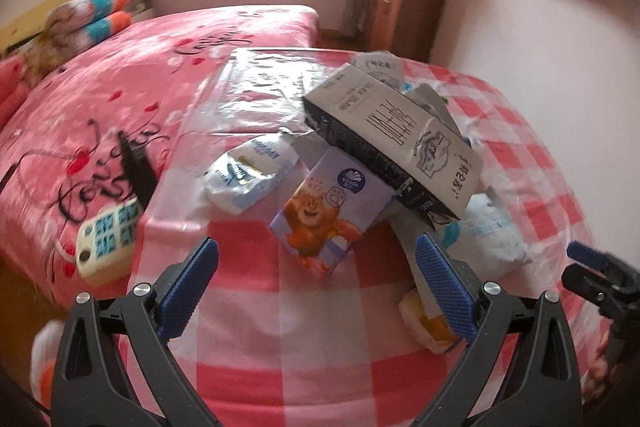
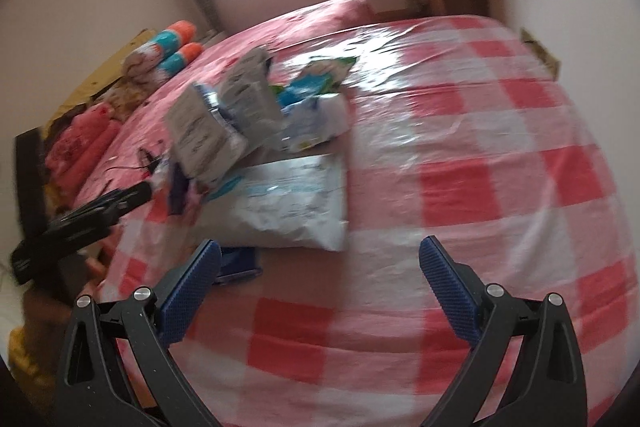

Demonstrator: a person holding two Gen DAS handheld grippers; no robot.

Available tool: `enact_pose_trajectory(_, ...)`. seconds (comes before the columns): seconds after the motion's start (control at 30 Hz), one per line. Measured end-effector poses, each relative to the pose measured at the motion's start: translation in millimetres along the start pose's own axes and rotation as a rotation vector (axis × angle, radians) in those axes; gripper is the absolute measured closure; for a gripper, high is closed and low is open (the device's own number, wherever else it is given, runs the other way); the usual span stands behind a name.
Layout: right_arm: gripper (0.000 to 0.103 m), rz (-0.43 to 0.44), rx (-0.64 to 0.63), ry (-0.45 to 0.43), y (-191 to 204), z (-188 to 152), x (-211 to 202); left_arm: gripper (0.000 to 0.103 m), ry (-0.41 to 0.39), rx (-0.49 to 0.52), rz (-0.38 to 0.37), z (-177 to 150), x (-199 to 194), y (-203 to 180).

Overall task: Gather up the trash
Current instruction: 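Grasp the bear-print tissue pack with the left tool while the right tool grasps the white milk carton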

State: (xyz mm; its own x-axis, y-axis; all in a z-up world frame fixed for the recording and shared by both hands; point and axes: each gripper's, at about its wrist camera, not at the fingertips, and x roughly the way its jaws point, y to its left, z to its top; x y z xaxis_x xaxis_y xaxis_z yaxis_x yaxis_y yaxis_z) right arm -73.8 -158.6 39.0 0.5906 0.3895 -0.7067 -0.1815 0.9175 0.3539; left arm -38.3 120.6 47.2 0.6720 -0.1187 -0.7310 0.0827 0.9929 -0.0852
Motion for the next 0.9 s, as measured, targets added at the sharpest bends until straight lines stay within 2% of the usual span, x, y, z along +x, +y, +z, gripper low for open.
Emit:
enact_pose_trajectory(0.2,0.006,0.047,-0.068,-0.004,20,16,3,0.004,0.023,0.090,-0.053,7,15,3)
enact_pose_trajectory(0.37,0.008,0.085,-0.127,0.000,41,33,12,0.004,0.041,0.126,-0.064,9,29,4)
enact_pose_trajectory(0.47,0.019,0.106,-0.164,0.005,55,43,18,0.004,0.031,0.109,-0.076,11,34,8)
enact_pose_trajectory(0.67,0.019,0.131,-0.231,0.011,77,60,35,0.007,0.036,0.092,-0.096,15,46,11)
enact_pose_trajectory(0.9,0.019,0.148,-0.261,0.028,90,77,62,0.021,0.049,0.070,-0.127,15,57,8)
